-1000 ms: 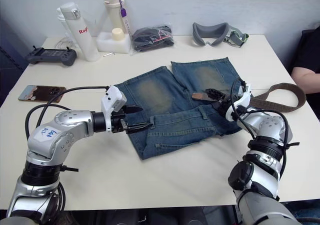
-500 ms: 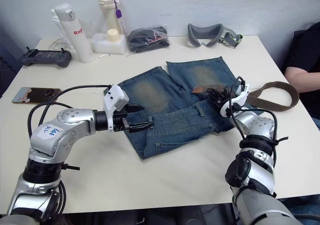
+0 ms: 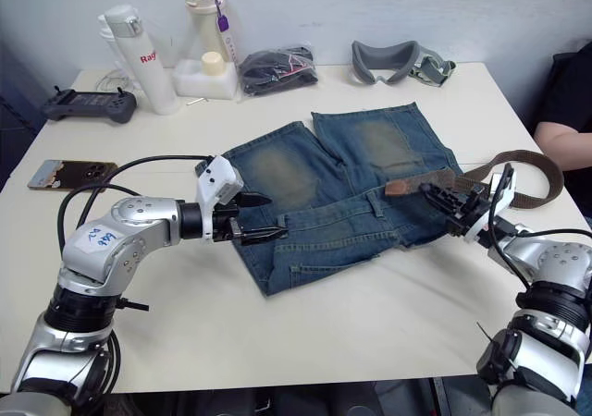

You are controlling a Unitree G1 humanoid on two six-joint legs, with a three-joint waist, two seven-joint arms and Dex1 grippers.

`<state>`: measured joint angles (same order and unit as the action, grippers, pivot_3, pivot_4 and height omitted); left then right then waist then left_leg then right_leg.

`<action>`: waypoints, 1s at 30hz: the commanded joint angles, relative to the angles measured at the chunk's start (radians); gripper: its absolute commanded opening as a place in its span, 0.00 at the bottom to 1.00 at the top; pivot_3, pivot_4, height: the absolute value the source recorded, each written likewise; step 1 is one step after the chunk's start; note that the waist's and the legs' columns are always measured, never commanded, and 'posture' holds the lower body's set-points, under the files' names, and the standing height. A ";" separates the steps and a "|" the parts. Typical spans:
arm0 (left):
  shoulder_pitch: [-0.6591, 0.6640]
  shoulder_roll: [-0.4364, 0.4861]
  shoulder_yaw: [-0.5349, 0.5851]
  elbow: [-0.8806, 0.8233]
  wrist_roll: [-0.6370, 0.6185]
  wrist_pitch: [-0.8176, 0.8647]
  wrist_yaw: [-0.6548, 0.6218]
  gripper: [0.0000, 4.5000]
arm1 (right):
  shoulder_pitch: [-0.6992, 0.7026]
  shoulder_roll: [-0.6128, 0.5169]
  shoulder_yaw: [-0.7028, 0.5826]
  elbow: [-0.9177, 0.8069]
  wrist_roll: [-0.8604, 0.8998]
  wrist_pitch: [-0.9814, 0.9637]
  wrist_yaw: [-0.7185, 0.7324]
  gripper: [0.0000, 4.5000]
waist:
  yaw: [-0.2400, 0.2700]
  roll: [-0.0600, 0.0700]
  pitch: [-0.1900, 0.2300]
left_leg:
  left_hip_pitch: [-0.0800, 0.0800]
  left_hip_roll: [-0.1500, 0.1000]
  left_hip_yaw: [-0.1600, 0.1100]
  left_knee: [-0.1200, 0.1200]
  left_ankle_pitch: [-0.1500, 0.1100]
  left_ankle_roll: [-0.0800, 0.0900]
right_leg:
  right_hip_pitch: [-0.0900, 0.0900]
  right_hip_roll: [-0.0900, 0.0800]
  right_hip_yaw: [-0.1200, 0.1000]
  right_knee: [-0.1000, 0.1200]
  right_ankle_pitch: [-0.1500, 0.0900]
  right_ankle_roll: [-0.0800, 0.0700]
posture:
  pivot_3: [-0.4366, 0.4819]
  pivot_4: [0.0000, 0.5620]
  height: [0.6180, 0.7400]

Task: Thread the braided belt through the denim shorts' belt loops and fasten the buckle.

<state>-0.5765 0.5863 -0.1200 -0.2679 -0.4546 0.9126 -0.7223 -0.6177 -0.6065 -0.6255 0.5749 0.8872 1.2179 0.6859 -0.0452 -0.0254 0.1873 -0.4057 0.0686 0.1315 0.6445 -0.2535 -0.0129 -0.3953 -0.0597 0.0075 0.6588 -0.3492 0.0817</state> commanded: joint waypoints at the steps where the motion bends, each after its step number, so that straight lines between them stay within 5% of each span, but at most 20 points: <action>1: -0.012 0.012 0.007 -0.023 0.007 -0.020 -0.007 1.00 | -0.008 -0.022 0.056 0.016 -0.039 -0.057 0.062 0.01 | 0.000 0.000 0.000 | 0.000 0.000 0.000 0.000 0.000 0.000 | 0.000 0.000 0.000 0.000 0.000 0.000 | 0.48 0.27 0.91; 12: 0.002 0.034 0.006 -0.039 0.007 -0.020 -0.009 1.00 | 0.047 0.044 0.163 -0.143 0.043 0.105 0.167 0.01 | -0.006 0.000 0.000 | 0.000 0.006 0.000 0.000 0.000 -0.001 | 0.000 0.001 0.000 0.000 0.000 0.000 | 0.48 0.27 0.91; 30: 0.014 0.045 0.002 -0.058 0.006 -0.016 -0.005 1.00 | 0.027 -0.003 0.119 -0.082 0.093 0.228 0.217 0.01 | -0.005 0.000 0.000 | -0.001 0.005 0.001 0.000 -0.001 0.000 | 0.000 0.000 0.001 -0.001 0.000 0.000 | 0.48 0.27 0.91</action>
<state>-0.5616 0.6271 -0.1268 -0.2980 -0.4496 0.9083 -0.7234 -0.5897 -0.6113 -0.4807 0.5190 0.9424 1.4256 0.8903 -0.0501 -0.0255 0.1873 -0.4062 0.0740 0.1326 0.6450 -0.2548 -0.0129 -0.3958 -0.0595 0.0082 0.6576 -0.3491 0.0817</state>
